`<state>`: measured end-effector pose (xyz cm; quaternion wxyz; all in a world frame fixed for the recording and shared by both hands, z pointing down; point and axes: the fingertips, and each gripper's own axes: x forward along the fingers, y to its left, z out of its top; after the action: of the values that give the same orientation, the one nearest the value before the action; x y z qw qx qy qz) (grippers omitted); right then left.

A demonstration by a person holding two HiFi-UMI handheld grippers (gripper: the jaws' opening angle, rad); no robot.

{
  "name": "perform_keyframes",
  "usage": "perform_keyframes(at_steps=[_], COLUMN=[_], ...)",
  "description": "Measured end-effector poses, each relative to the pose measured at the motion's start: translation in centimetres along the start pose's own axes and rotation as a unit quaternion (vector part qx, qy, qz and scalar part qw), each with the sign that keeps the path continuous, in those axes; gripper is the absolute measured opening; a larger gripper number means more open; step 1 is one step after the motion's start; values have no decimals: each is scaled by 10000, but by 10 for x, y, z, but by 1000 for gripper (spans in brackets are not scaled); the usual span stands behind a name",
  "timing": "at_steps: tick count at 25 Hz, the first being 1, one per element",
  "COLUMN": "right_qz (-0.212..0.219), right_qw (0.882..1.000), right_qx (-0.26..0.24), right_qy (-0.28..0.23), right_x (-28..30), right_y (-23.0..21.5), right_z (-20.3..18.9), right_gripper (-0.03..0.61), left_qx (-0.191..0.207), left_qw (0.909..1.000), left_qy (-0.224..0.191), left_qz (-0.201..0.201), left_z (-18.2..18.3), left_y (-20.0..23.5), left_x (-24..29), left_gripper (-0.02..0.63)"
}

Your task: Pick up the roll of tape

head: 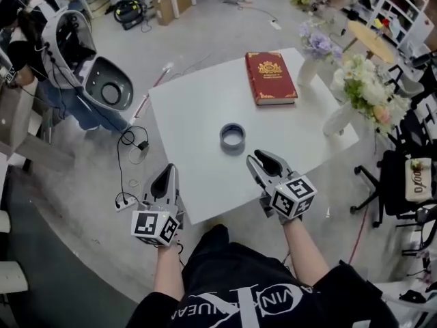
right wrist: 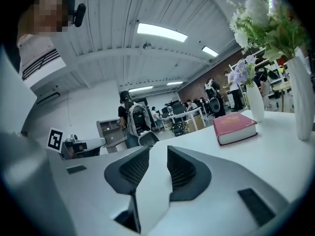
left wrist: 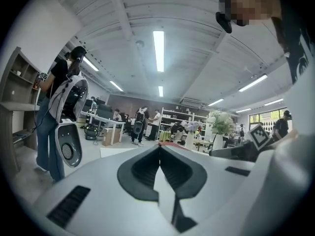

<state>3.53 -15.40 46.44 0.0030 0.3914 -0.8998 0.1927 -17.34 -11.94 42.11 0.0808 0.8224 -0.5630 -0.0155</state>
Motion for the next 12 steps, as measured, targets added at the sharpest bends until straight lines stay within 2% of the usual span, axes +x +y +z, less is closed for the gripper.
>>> perform_keyframes(at_steps=[12], right_qz=[-495], right_qw=[9981], right_qx=[280], right_qy=[252], right_x=[44], right_y=[-39], right_z=[-13], right_gripper=[124], left_qx=[-73], left_qw=[9982], left_qy=[380], left_qz=[-464], left_z=[-20], left_y=[28], left_x=[66], left_gripper=[3])
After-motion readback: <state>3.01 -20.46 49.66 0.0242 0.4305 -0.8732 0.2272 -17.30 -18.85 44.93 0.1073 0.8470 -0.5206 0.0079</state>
